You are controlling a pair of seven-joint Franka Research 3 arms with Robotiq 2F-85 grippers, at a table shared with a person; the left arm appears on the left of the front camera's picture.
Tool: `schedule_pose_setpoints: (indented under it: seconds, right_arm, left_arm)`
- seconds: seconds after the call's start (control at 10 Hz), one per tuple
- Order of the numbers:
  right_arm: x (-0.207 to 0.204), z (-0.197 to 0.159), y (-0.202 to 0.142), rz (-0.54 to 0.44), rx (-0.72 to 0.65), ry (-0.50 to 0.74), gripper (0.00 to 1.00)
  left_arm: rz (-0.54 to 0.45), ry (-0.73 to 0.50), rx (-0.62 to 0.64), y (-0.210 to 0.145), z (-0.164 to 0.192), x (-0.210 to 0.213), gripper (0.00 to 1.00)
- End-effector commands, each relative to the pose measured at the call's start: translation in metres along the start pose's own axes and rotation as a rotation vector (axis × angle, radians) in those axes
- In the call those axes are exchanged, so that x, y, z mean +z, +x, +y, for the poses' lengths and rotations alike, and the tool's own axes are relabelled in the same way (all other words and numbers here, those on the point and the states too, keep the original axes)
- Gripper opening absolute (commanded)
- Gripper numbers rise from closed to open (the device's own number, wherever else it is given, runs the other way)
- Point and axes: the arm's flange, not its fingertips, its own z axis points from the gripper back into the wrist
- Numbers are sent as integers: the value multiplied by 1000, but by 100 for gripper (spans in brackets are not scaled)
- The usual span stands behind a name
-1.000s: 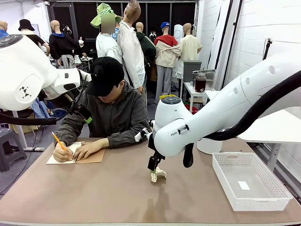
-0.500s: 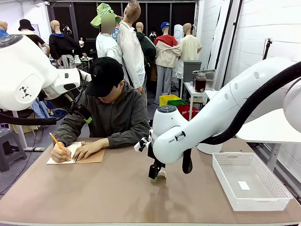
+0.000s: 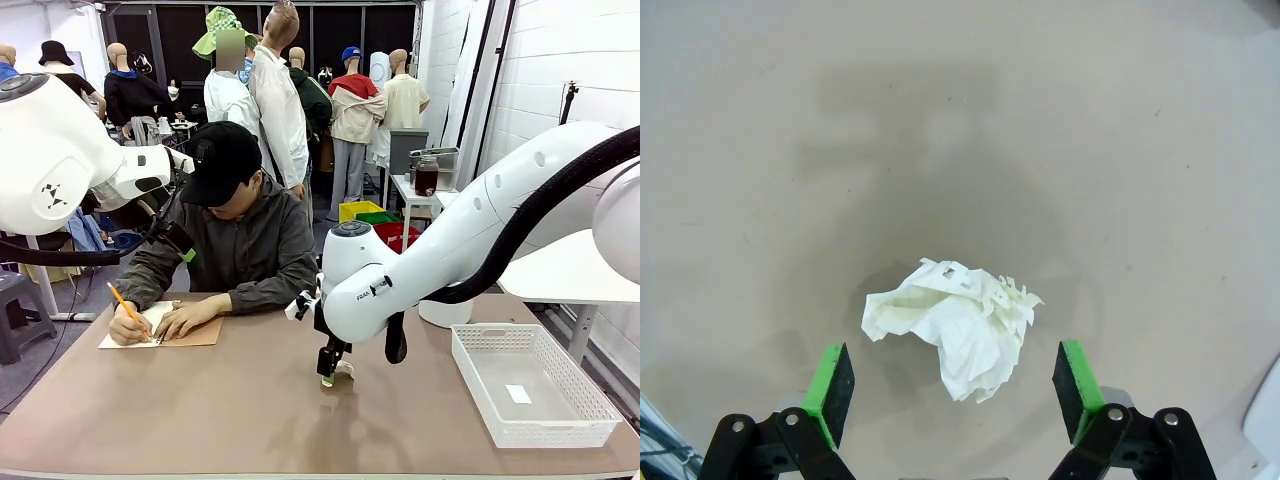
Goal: Sort the paper based on its condition.
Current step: If a person hands you a paper, place it in the Organizing basket , and if it's crumpled, put it in the Trash can.
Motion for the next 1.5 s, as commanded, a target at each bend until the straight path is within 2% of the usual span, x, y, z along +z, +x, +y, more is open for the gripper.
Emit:
schedule_pose_setpoints:
  seconds: [0.0, 0.4, 0.8, 1.0, 1.2, 1.4]
  right_arm:
    - [-7, -2, 10, 26, -14, -31, 100]
    - [-14, -4, 16, 30, -5, -59, 100]
    - [-16, -7, 18, 42, -1, -31, 100]
    - [-17, -7, 20, 42, -10, -22, 66]
    - [-17, -7, 20, 52, -8, -10, 63]
    - [-17, -7, 21, 56, -5, -7, 33]
  left_arm:
    - [1, 0, 1, 1, 1, 1, 100]
    - [1, 0, 1, 1, 1, 1, 100]
    - [1, 0, 1, 1, 1, 1, 100]
    - [1, 0, 1, 1, 1, 1, 100]
    - [1, 0, 1, 1, 1, 1, 100]
    - [1, 0, 1, 1, 1, 1, 100]
